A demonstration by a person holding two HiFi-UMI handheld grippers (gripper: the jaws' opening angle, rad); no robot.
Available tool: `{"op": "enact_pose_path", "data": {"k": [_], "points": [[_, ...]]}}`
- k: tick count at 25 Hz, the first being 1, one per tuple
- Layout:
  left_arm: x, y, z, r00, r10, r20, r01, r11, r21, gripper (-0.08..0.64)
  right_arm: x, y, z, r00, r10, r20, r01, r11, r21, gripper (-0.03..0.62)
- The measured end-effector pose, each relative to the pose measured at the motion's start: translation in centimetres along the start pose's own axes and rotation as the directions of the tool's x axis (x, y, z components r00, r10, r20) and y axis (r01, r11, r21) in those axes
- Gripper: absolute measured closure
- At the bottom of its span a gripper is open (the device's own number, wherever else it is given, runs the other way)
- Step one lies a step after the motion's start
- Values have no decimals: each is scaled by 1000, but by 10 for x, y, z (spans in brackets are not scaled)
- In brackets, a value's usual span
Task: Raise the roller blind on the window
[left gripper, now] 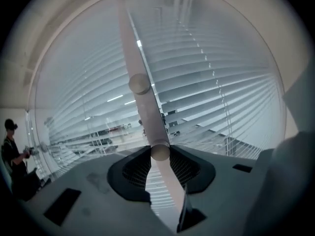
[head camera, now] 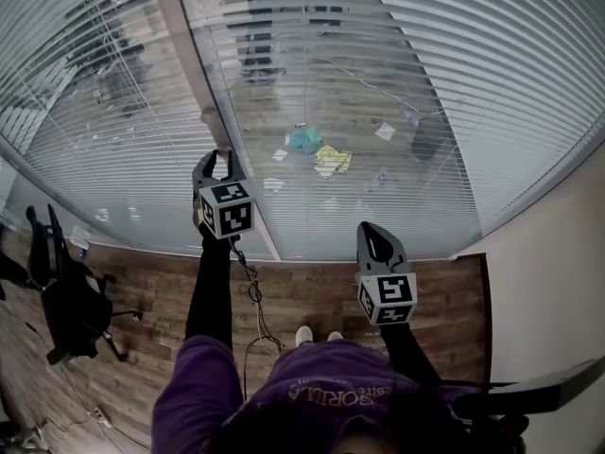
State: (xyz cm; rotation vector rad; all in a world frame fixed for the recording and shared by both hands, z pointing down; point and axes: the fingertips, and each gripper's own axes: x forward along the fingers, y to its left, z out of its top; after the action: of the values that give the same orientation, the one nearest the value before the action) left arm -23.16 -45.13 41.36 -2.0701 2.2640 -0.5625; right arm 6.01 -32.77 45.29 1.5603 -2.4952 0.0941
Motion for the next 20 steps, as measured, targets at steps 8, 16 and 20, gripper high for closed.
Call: {"op": "enact_pose_path", "data": {"k": [8, 16, 20], "points": [[1, 5, 2, 996, -82, -37, 69, 958, -277, 445, -1, 1, 1, 1000, 2, 3, -2, 1000, -2, 594], [-4, 8, 2, 989, -146, -11, 115, 819, -563, 445, -4, 3, 1, 1000, 2, 8, -2, 1000, -3, 594], [-2, 10, 1, 988, -156, -6, 120, 783, -611, 445, -3, 4, 2, 1000, 1, 7, -1, 1000, -5, 594]]}}
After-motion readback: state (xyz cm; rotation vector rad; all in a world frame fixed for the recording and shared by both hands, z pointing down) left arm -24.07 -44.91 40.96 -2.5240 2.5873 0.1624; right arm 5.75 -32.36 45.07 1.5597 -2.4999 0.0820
